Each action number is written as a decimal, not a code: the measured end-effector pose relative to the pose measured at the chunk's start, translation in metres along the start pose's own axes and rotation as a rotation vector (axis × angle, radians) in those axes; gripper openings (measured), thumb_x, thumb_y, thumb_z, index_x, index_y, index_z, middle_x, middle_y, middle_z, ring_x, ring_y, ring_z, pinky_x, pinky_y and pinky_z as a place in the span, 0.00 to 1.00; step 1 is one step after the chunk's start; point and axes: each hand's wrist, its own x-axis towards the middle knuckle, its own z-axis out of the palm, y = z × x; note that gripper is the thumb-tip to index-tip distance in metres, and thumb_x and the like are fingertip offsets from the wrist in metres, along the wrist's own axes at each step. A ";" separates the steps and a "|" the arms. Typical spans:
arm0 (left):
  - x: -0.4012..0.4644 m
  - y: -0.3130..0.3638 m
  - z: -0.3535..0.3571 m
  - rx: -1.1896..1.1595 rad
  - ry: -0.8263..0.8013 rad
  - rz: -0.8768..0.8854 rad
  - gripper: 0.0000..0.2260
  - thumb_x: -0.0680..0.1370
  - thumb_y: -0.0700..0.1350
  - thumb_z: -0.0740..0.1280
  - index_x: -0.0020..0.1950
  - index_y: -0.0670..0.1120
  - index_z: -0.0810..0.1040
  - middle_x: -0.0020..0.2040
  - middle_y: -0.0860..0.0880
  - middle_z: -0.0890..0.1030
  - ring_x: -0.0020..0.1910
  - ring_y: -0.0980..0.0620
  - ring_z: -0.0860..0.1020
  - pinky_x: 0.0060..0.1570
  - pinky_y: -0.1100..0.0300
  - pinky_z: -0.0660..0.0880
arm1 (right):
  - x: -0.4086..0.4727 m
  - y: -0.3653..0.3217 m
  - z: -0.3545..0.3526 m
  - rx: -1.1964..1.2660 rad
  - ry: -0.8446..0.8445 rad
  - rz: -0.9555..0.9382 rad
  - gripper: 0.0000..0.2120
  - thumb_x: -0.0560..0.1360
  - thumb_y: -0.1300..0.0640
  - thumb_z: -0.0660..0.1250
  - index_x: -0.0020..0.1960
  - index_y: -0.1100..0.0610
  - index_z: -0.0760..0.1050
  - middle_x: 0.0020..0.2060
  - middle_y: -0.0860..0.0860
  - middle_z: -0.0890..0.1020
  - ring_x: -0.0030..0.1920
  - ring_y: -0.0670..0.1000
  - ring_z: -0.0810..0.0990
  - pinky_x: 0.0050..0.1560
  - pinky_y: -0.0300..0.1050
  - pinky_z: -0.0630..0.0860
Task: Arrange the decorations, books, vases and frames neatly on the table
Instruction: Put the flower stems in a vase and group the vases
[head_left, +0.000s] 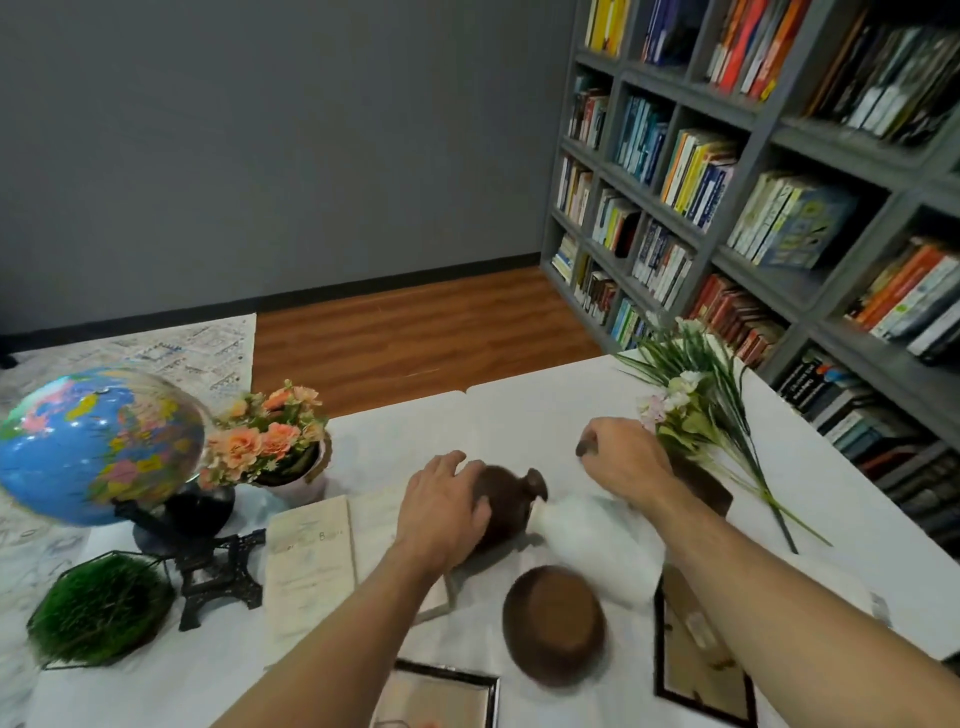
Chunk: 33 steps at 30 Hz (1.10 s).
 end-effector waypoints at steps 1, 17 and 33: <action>0.011 0.011 0.005 0.020 -0.009 -0.001 0.21 0.78 0.55 0.60 0.71 0.55 0.70 0.74 0.50 0.69 0.73 0.47 0.66 0.73 0.48 0.62 | 0.014 0.018 -0.001 -0.009 -0.016 0.015 0.14 0.73 0.55 0.67 0.57 0.55 0.80 0.56 0.55 0.83 0.56 0.58 0.81 0.51 0.47 0.78; 0.046 0.034 0.059 0.199 -0.181 -0.172 0.27 0.77 0.67 0.53 0.74 0.60 0.64 0.76 0.52 0.66 0.74 0.48 0.63 0.73 0.46 0.56 | 0.096 0.080 0.041 -0.122 -0.459 -0.086 0.19 0.71 0.46 0.71 0.57 0.54 0.73 0.55 0.54 0.79 0.49 0.55 0.77 0.45 0.45 0.71; 0.066 0.039 0.046 0.185 -0.320 -0.167 0.25 0.76 0.62 0.57 0.72 0.57 0.68 0.71 0.51 0.71 0.71 0.47 0.67 0.70 0.45 0.60 | 0.110 0.035 -0.029 0.477 0.002 -0.185 0.17 0.75 0.45 0.71 0.61 0.47 0.74 0.47 0.44 0.78 0.46 0.49 0.75 0.48 0.46 0.71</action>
